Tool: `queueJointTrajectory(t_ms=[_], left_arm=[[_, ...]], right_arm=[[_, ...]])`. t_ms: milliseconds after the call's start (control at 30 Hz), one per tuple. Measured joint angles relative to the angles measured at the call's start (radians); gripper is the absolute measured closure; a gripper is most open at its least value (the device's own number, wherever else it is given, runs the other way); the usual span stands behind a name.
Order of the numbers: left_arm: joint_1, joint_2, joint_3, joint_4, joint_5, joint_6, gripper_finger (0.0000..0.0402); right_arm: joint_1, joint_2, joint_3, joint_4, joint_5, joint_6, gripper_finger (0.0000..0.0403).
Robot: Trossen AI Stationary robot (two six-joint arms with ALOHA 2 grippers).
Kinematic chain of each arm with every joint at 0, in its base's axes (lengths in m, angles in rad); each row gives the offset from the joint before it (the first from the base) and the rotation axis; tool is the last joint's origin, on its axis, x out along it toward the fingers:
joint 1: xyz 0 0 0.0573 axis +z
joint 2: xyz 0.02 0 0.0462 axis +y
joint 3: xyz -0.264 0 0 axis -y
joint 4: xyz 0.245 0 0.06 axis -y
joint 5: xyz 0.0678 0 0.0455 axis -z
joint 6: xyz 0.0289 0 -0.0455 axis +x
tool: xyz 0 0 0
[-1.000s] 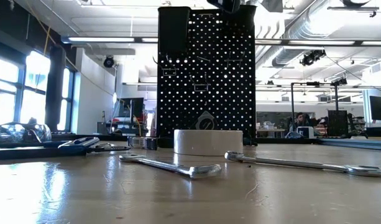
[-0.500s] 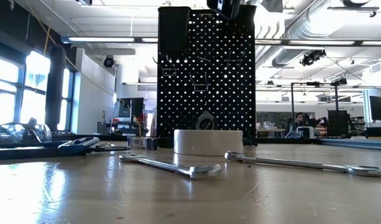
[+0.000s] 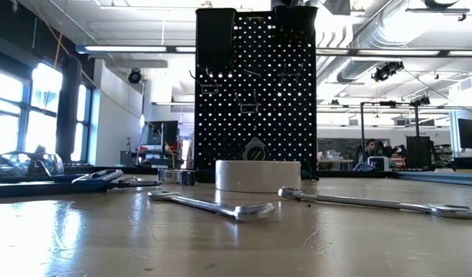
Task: Hang tools onto peg board
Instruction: Hang the silver wrench on the peg board
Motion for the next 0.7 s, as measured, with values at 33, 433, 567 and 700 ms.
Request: queueJointTrajectory(t_ms=[33,433,567,700], left_arm=[[0.0,-0.01,0.0,-0.001,-0.001,-0.01,0.0195],[0.09,-0.139,0.0,-0.098,0.015,-0.354,0.0181],[0.135,-0.212,0.0,-0.231,0.112,-0.621,0.0181],[0.192,-0.268,0.0,-0.347,0.272,-0.847,0.0181]], right_arm=[[0.0,-0.013,0.0,-0.009,0.015,-0.001,0.0399],[0.071,-0.184,0.0,-0.231,0.279,-0.007,0.04],[0.098,-0.234,0.0,-0.306,0.382,-0.006,0.04],[0.115,-0.266,0.0,-0.401,0.48,0.02,0.04]])
